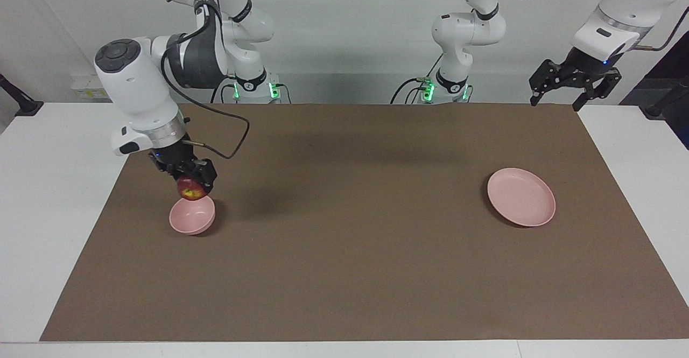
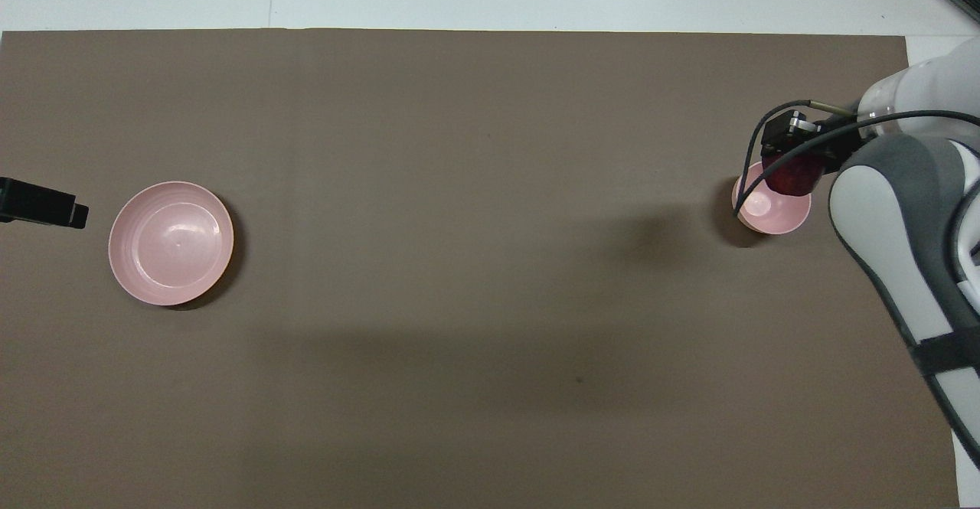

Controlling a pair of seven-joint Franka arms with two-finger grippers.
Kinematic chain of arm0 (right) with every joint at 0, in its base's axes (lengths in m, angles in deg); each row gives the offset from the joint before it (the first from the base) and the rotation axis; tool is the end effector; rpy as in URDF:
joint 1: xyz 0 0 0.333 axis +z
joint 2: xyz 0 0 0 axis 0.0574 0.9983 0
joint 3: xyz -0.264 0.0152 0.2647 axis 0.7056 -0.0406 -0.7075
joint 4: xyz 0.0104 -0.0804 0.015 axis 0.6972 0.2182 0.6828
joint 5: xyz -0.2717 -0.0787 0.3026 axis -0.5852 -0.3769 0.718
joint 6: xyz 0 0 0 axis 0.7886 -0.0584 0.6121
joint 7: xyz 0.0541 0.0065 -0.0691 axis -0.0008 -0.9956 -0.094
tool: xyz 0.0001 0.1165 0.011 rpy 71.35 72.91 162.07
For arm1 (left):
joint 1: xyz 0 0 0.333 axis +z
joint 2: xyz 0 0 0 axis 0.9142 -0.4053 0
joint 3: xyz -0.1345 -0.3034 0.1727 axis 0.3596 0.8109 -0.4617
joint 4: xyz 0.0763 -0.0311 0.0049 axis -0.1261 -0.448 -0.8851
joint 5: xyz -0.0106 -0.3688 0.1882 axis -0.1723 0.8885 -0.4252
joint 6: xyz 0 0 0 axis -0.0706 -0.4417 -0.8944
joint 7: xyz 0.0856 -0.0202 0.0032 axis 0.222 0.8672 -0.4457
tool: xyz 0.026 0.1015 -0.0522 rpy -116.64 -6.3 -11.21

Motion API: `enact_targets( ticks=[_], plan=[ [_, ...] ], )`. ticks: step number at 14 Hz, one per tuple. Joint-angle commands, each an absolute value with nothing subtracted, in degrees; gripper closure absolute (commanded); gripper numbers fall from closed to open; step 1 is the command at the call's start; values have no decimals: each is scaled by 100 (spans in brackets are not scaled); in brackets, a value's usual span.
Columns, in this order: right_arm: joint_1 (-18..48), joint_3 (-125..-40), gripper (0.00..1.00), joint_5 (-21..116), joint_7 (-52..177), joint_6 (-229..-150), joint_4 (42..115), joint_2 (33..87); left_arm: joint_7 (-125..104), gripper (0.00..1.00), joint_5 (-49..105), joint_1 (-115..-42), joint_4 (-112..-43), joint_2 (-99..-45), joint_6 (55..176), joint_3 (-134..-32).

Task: Move apple from plate to bowl
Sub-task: 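Carry the apple with the right gripper over the small pink bowl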

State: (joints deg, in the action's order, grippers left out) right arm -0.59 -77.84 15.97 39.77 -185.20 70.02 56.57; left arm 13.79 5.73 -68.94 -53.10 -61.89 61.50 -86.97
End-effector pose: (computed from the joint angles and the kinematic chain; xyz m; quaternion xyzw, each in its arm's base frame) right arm 0.6688 -0.0171 0.5389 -0.9897 0.1317 -0.0565 0.0010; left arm 0.5616 -0.0258 0.7181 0.9948 -0.0997 0.0063 0.0213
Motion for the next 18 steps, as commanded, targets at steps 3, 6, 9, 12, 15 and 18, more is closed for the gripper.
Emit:
enact_targets(
  ticks=[3,6,9,12,15,18],
  plan=[
    [-462,-7840,100,1100,5005,-20218,7990,5552,1408,0,291,-7136,-5189,-6233,5928,-8848],
    [-462,-7840,100,1048,4953,-20738,8290,5578,1347,0,246,-7101,-5294,-6172,5919,-8848],
    [-401,-7840,100,1048,4778,-21484,8790,5710,1338,0,246,-7057,-5294,-6171,5928,-8839],
    [-383,-7840,100,1048,4532,-21996,9292,5754,1346,0,263,-7048,-5286,-6171,5981,-8848],
    [-392,-7840,100,1048,4355,-22145,9530,5745,1347,0,263,-7057,-5286,-6171,5981,-8848],
    [-418,-7840,0,1056,4354,-22067,9408,5746,1347,0,263,-7048,-5286,-6171,5981,-8848]
  ],
)
